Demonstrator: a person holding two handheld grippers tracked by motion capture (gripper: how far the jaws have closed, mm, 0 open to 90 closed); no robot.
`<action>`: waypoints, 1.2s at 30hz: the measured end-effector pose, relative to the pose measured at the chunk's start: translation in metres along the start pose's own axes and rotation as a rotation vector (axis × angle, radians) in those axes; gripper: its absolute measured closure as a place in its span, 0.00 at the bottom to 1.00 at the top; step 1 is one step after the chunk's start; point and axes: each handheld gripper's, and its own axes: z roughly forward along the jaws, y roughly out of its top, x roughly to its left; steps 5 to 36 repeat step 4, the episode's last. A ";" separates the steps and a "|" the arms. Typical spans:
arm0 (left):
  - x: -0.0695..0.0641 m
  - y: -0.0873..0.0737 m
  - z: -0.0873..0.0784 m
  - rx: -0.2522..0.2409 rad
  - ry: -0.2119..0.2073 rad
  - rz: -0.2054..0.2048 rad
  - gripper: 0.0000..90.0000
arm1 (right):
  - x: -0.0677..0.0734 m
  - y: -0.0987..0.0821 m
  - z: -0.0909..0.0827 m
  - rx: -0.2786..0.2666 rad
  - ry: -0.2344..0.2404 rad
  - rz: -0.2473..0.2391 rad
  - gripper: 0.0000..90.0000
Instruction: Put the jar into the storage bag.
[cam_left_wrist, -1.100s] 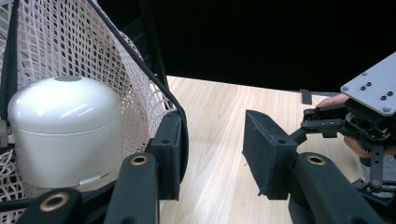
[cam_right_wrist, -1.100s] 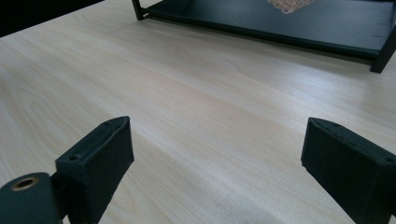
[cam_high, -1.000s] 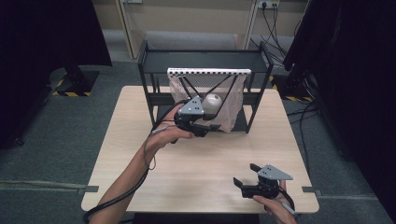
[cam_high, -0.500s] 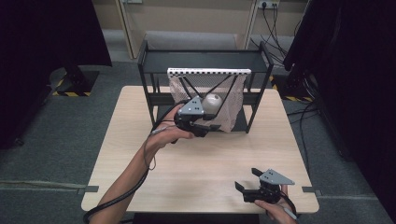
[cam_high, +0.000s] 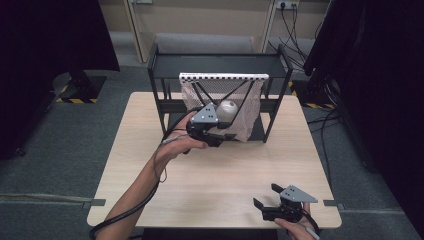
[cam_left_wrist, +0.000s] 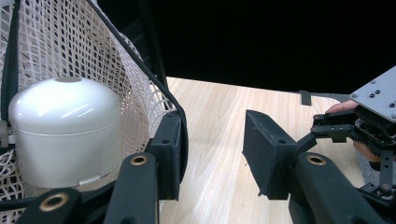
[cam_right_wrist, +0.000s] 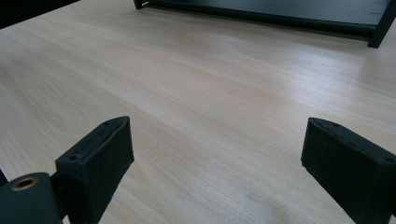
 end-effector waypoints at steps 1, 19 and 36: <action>0.000 0.000 0.000 0.000 0.000 0.000 0.64 | 0.000 0.000 0.000 0.000 0.000 0.000 0.10; 0.000 0.000 0.000 -0.001 -0.001 -0.001 0.64 | 0.000 0.000 0.000 0.000 0.001 0.003 0.10; 0.000 0.000 0.000 -0.001 -0.001 -0.001 0.64 | 0.000 0.000 0.000 0.000 0.001 0.003 0.10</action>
